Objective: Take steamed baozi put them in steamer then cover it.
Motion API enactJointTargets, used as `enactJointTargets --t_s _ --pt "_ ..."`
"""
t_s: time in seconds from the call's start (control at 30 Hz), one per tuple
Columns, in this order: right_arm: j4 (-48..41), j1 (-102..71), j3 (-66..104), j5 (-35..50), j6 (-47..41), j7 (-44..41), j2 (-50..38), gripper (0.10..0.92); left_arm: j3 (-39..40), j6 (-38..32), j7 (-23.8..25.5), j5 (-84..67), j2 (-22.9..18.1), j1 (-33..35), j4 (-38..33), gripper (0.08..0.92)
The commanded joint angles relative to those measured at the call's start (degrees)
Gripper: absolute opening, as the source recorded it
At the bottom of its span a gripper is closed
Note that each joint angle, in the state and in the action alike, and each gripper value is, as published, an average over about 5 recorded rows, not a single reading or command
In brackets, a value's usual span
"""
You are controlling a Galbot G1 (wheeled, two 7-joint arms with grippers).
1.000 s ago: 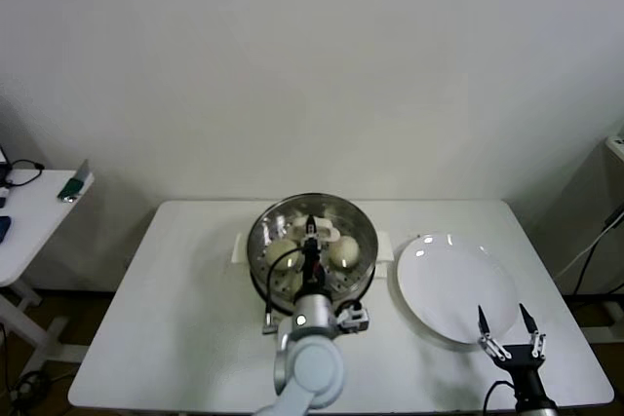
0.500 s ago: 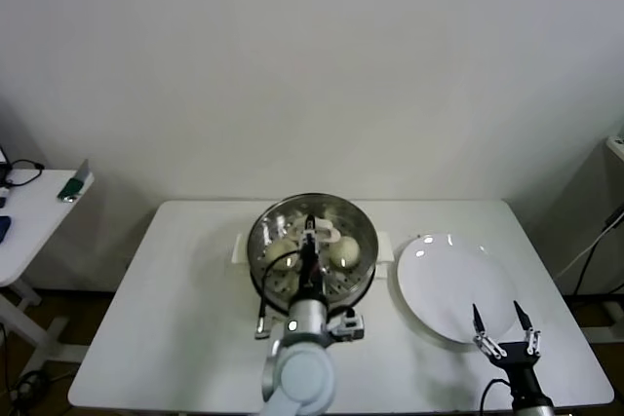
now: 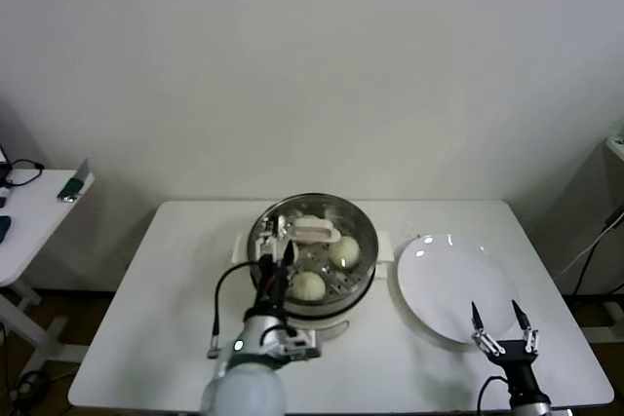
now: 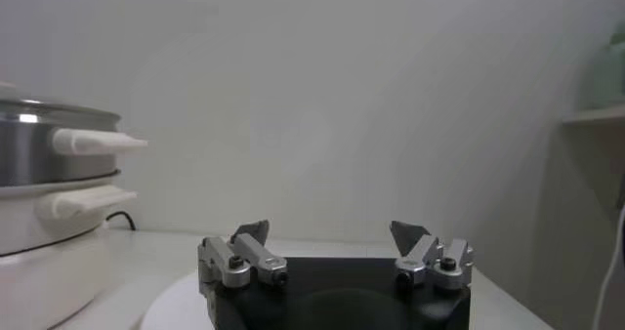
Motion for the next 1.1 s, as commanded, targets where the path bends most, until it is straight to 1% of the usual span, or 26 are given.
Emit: enactJointTargets --t_s 0.03,0.1,0.17,0.23,0.33,0.4,0.5,0.6,0.7,0.83,1.0,1.1 --pt "1.81 0.18 -0.16 1.29 -1.44 3.44 -0.15 0.823 -5.08 -4.91 -7.99 -15.48 5.6 5.62 -6.68 0.822" --pt "1.9 0.13 -0.09 1.35 -1.02 3.84 -0.28 0.823 -9.96 -9.73 -12.84 -27.42 5.78 6.93 -6.67 0.822" --pt "1.85 0.03 -0.01 1.38 -0.55 4.35 -0.47 0.823 -16.25 -13.8 -15.09 -39.82 5.5 7.63 -6.25 0.823" --pt "1.76 -0.21 -0.05 1.47 -0.33 5.32 -0.85 0.823 -22.97 -18.07 -15.62 -50.98 5.38 8.21 -5.21 0.823" --pt "1.65 -0.85 -0.44 2.34 0.04 6.56 -1.77 0.823 -31.27 -23.59 -15.66 -64.05 6.36 9.17 -2.62 0.823" --pt "1.39 -1.01 -0.55 2.71 0.44 6.81 -2.03 0.823 -35.77 -27.87 -15.72 -71.52 7.31 10.15 -0.54 0.823" --pt "0.78 -0.72 -0.31 2.83 0.45 7.05 -1.82 0.823 -40.42 -33.5 -15.8 -80.45 8.73 12.26 3.14 0.823" --pt "0.61 -0.5 -0.27 2.93 0.38 7.12 -1.8 0.823 -41.99 -37.57 -15.8 -86.48 10.08 14.66 7.98 0.823" --pt "0.68 -0.29 -0.34 2.84 0.45 7.09 -1.61 0.823 -41.52 -41.54 -15.29 -88.4 10.5 16.38 13.02 0.823" --pt "0.6 -0.05 -0.48 2.68 0.5 7.08 -1.41 0.823 -39.97 -45.05 -13.02 -88.91 9.62 17.59 17.43 0.823" --pt "0.25 0.06 -0.69 2.37 0.29 7.12 -1.38 0.823 -37.42 -47.39 -9.41 -88.4 8.06 18.09 20.96 0.823" --pt "0.14 0.11 -0.74 2.33 -0.2 7.2 -1.44 0.823 -36.09 -49.12 -8.37 -87.8 7.22 18.2 22.65 0.823"
